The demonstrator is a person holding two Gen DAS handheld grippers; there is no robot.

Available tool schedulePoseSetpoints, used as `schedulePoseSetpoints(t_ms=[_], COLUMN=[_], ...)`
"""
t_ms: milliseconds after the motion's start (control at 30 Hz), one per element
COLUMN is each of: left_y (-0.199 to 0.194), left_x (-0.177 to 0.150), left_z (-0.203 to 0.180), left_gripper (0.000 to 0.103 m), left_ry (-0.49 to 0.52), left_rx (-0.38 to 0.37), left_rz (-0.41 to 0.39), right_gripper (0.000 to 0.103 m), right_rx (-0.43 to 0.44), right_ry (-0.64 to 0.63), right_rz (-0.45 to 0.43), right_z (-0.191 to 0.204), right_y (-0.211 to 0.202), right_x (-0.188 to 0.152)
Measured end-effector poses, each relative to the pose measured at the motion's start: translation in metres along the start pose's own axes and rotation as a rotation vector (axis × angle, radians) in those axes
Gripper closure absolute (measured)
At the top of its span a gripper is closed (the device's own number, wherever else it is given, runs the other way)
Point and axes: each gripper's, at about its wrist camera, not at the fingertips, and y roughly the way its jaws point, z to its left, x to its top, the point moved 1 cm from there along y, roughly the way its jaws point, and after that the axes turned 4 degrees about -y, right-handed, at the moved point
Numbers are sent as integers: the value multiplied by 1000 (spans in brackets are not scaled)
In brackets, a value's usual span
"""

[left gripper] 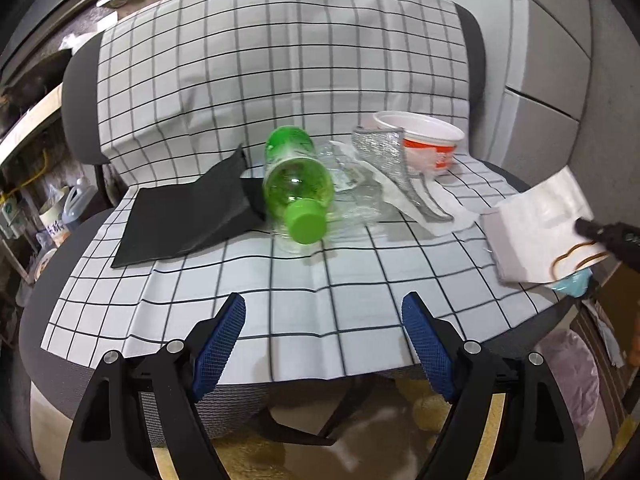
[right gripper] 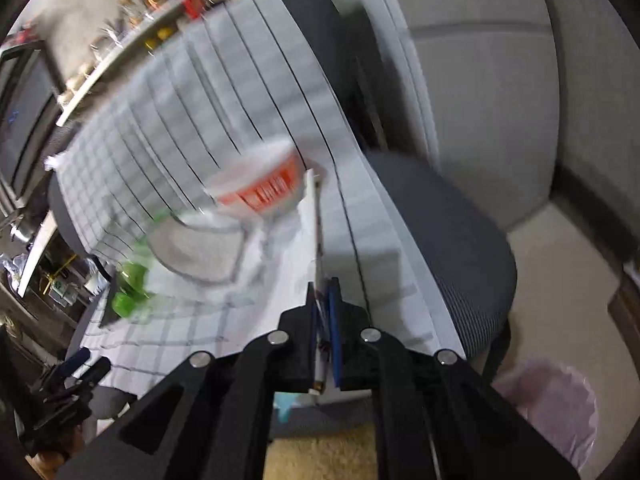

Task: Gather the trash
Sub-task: 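Grasp the white paper bag on the chair with the right gripper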

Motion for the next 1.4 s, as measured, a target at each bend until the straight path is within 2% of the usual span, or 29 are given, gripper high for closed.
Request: schedulePoseSetpoints(t_ms=[33,67,133,200,300,433,633,733,867,967,1033,1167,1300,1400], left_y=[0,0,1,2,2,4,3,2,5,7,8,7,3,0], left_x=[-1,-2,-3,-4,-5,-4,-6,-7,-9,-10,-10,-11,-9,-7], left_z=[-2,-4,-7,-8,-7,-7,-8,-2,5,10,11,12,11,8], left_gripper=[22,23,22,22,23,22,22,22,22,22,22,22,22,22], left_ry=[6,12,20,24,22,12,18,8,-10,-22,-27,-27,-29,-21], left_rx=[-4,-5,-3,0,2,-4,-13,-15,-18,-24,-27,-32,-28,-26], left_rz=[2,4,9,11,11,14,12,11,17,22,23,22,13,7], right_gripper=[85,69,50,50,49,49,49,49,49,54,75,95,98,100], right_rx=[18,36,60,28,-73,-31,14,-23,-126,-177,-207,-201,-80,-28], right_ry=[13,19,35,14,-77,-213,-417,-485,-611,-687,-719,-706,-562,-446], right_rz=[23,51,79,67,13,10,81,130,116,90,72,40,-53,-110], right_z=[-3,-3,-5,-3,5,26,83,103,126,138,141,140,121,101], right_y=[5,10,15,13,1,-5,25,49,64,67,68,64,30,8], right_x=[-4,-7,-14,-18,-20,-26,-40,-44,-52,-58,-59,-49,-13,11])
